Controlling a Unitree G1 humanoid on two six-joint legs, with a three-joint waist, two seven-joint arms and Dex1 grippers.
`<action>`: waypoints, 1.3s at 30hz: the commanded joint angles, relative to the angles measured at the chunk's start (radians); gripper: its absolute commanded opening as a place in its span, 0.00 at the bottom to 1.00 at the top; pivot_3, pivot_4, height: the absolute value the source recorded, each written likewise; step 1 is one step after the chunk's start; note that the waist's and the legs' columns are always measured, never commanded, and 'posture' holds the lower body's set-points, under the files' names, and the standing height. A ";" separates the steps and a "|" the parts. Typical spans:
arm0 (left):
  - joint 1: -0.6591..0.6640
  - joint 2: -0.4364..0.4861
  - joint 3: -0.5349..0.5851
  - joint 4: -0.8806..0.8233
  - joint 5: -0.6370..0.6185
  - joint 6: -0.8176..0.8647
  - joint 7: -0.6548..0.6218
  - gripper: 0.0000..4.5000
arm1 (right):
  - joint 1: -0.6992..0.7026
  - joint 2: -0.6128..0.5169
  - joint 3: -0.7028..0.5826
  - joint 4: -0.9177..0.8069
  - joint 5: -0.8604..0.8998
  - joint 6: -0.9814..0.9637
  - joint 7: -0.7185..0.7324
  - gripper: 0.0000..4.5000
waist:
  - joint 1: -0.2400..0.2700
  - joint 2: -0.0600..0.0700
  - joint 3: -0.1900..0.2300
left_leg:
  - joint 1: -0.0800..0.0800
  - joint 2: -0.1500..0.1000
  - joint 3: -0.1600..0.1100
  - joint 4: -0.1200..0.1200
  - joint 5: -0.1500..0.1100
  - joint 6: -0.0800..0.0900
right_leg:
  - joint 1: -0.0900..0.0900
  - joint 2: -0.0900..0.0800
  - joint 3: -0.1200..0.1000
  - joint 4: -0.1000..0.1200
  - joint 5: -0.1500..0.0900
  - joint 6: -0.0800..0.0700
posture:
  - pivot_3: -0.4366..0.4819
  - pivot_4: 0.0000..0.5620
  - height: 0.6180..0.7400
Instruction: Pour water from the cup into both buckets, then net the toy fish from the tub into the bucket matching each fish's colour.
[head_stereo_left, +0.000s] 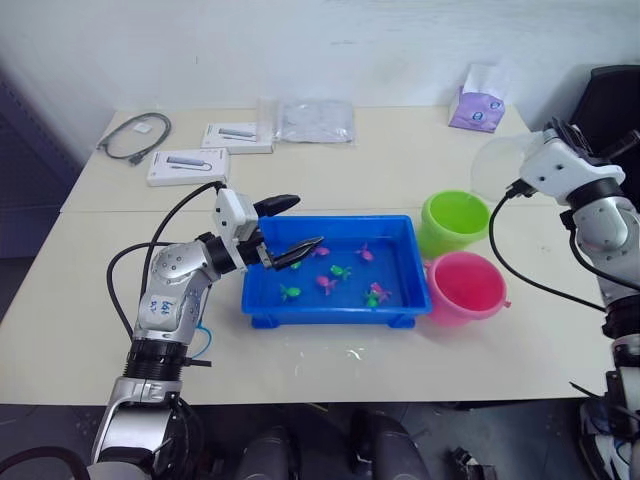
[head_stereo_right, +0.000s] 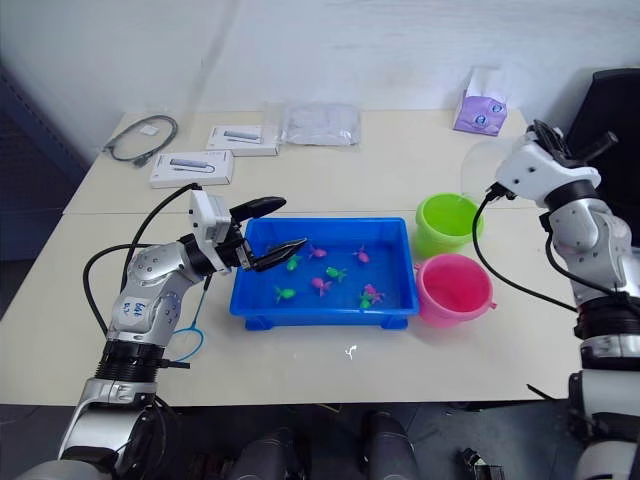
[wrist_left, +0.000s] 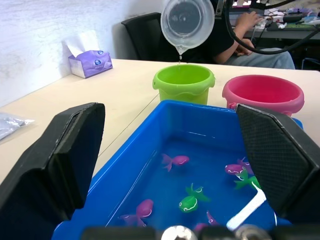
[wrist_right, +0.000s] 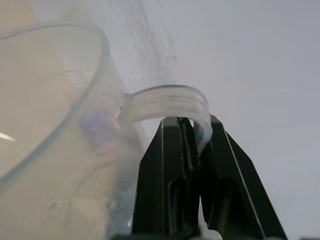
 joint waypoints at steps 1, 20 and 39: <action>0.007 0.015 0.014 -0.053 -0.024 0.008 -0.017 1.00 | 0.036 0.023 -0.171 -0.122 0.277 0.158 0.141 0.02 | 0.002 0.000 0.000 | 0.000 0.000 0.000 0.000 0.000 0.000 | 0.000 0.000 0.000 0.000 0.000 0.000 | 0.48 0.27 1.00; 0.175 0.219 0.068 -0.344 -0.230 0.263 -0.168 1.00 | 0.458 0.350 -0.659 -0.508 0.804 0.709 0.043 0.02 | -0.014 0.001 0.000 | 0.002 0.000 0.000 -0.001 0.000 0.000 | 0.000 -0.001 0.003 0.000 0.000 -0.001 | 0.48 0.27 1.00; 0.215 0.247 0.080 -0.361 -0.227 0.289 -0.168 1.00 | 0.558 0.368 -0.603 -0.555 0.763 0.709 0.024 0.84 | -0.022 0.001 0.000 | 0.002 0.000 -0.001 -0.001 0.000 0.000 | 0.000 -0.002 0.003 0.003 0.000 -0.001 | 0.48 0.27 1.00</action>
